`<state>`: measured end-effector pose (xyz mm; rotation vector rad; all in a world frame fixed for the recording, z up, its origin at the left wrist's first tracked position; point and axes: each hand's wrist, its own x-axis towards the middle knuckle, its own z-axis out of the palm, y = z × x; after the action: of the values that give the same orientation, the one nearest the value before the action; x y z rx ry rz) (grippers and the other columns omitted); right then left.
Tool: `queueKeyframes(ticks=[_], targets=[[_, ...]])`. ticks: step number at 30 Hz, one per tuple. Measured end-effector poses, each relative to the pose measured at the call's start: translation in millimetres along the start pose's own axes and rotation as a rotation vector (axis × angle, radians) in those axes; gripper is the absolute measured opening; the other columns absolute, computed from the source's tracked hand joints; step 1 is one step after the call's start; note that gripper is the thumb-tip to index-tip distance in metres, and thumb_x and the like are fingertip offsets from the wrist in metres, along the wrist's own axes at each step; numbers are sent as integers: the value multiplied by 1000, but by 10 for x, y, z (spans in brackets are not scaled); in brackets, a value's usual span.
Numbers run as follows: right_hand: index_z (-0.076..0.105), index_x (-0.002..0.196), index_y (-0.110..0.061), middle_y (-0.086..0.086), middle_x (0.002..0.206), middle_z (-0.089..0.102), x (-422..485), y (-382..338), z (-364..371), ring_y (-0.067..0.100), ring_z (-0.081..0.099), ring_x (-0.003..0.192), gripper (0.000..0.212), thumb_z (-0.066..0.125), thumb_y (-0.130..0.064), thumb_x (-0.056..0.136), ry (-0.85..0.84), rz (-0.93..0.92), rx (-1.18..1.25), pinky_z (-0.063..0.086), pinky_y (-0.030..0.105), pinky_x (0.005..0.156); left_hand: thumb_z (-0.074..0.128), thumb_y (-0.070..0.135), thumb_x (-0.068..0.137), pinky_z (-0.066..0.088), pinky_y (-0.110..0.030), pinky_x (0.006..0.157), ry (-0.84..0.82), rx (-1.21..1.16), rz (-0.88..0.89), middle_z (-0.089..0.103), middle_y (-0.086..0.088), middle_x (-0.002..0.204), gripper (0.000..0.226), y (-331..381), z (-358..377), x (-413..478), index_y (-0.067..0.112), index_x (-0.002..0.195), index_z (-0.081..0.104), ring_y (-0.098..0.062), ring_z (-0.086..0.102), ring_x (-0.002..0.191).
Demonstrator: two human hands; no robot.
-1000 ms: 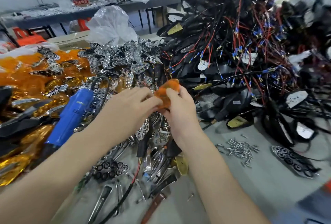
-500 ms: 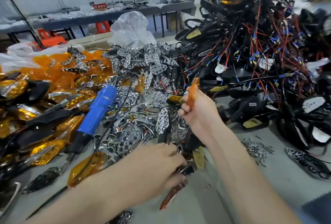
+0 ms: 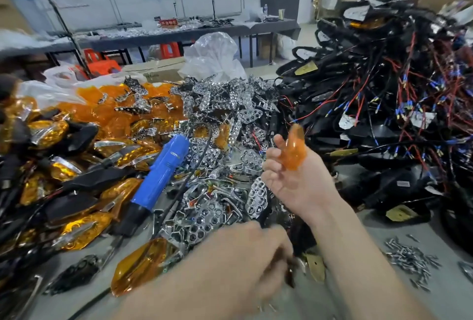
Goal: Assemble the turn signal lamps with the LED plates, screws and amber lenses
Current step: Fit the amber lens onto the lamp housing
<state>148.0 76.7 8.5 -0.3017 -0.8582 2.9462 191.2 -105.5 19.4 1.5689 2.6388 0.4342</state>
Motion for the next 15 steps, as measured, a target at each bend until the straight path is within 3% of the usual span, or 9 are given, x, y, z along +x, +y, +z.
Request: queueKeyframes(ticks=[3, 4, 6, 7, 9, 10, 12, 15], targets=[[75, 105, -16, -1, 75, 55, 91, 100, 11, 12, 48, 62, 24, 52, -21, 104, -37, 16, -22, 50, 22, 54, 54, 39, 98, 47, -14, 63, 102, -383, -197, 70, 18, 93, 8, -317, -231, 68, 43, 102, 49, 2, 61, 68], [77, 110, -17, -1, 76, 59, 117, 138, 10, 13, 52, 66, 26, 52, -17, 102, -58, 18, -6, 53, 24, 59, 56, 36, 98, 51, -18, 66, 191, -467, -249, 71, 21, 96, 11, -425, -294, 110, 44, 102, 51, 0, 63, 69], [75, 119, -18, -1, 78, 62, 149, 196, 7, 14, 56, 70, 33, 55, -11, 95, -98, 25, 46, 55, 28, 65, 59, 32, 97, 59, -38, 71, 335, -641, -372, 72, 19, 103, 21, -605, -391, 208, 46, 111, 52, -18, 69, 79], [74, 121, -18, 0, 79, 62, 164, 210, 11, 15, 56, 70, 36, 56, -10, 91, -105, 36, 77, 54, 28, 66, 61, 31, 97, 59, -37, 69, 383, -704, -412, 72, 14, 107, 27, -687, -400, 252, 44, 119, 52, -21, 70, 81], [75, 116, -14, 3, 79, 61, 188, 219, 28, 16, 54, 67, 35, 56, -9, 87, -91, 68, 133, 51, 28, 62, 62, 28, 97, 56, -17, 64, 461, -783, -444, 67, 10, 114, 41, -804, -390, 335, 36, 135, 51, -11, 73, 78], [75, 109, -12, 4, 78, 60, 189, 220, 44, 16, 52, 64, 31, 55, -10, 86, -73, 80, 151, 49, 27, 59, 63, 24, 97, 56, -15, 66, 492, -826, -444, 67, 7, 114, 41, -836, -389, 370, 31, 137, 52, -11, 74, 79], [70, 93, -11, 4, 75, 55, 197, 227, 76, 15, 46, 60, 19, 51, -15, 91, -27, 91, 150, 45, 26, 55, 63, 19, 98, 59, -23, 70, 555, -867, -414, 73, 2, 104, 29, -863, -367, 422, 23, 126, 61, -15, 74, 83], [61, 83, -15, 1, 72, 48, 211, 233, 84, 14, 40, 57, 35, 44, -39, 102, 9, 90, 85, 41, 26, 48, 60, 31, 98, 56, -32, 74, 636, -761, -407, 74, 10, 88, 7, -907, -281, 465, 35, 100, 66, -14, 67, 82]])
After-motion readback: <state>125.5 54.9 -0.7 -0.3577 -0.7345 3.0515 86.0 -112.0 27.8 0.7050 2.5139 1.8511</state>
